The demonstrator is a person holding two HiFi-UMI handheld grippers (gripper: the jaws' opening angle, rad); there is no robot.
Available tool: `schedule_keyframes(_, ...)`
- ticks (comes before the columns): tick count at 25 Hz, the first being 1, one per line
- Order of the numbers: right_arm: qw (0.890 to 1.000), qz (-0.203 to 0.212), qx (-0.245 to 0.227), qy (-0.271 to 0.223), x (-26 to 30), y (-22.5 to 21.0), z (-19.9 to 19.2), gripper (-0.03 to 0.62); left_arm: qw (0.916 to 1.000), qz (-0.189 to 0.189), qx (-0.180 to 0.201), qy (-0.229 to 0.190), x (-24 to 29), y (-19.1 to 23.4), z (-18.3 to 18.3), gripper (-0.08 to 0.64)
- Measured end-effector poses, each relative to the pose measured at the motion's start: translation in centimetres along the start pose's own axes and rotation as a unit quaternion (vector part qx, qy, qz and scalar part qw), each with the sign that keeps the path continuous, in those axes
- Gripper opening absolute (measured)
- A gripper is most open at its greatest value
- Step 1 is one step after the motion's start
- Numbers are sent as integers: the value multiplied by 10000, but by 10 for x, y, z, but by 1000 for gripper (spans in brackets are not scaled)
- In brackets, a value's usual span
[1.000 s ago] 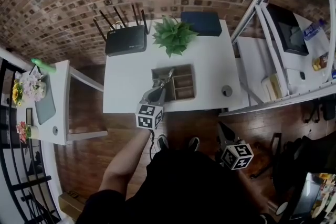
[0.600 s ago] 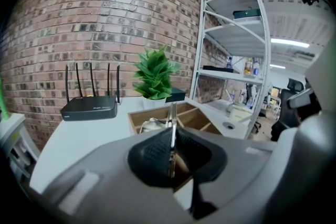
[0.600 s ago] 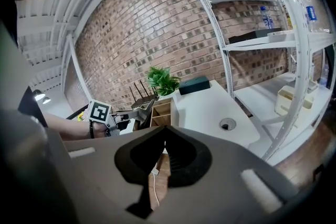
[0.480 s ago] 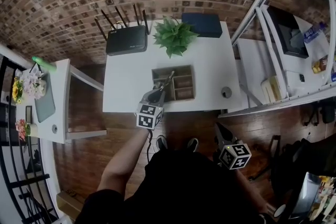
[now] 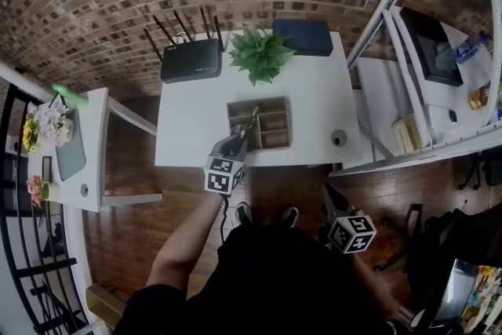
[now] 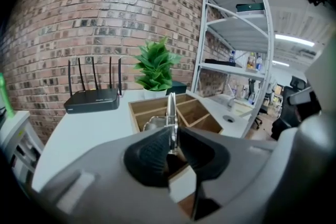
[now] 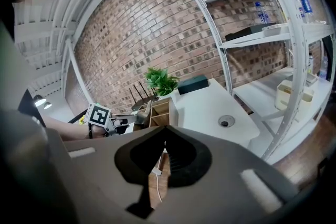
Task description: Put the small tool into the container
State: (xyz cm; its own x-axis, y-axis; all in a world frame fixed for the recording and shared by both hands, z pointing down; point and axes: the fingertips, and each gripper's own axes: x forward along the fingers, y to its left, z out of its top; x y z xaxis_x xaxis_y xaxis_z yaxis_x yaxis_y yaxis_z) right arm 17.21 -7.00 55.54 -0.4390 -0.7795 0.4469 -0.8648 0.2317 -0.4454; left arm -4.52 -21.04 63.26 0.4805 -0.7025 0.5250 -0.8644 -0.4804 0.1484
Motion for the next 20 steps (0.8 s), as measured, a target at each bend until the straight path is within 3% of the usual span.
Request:
schedule_keyframes(4,10000,6,43,-48,-4,-5,-3,11,9997,152,-181,68,-10,2,-9,96)
schedule_keyframes(11,9997,130,172,-76,-17,-14,-11,11,9928,427,-1111,-96,-57,-8,-19,79)
schedule_keyframes(20,9995,227,183,126,-36,-40,-46,11,9905,264,-1346,132,-95,-81,-40,28)
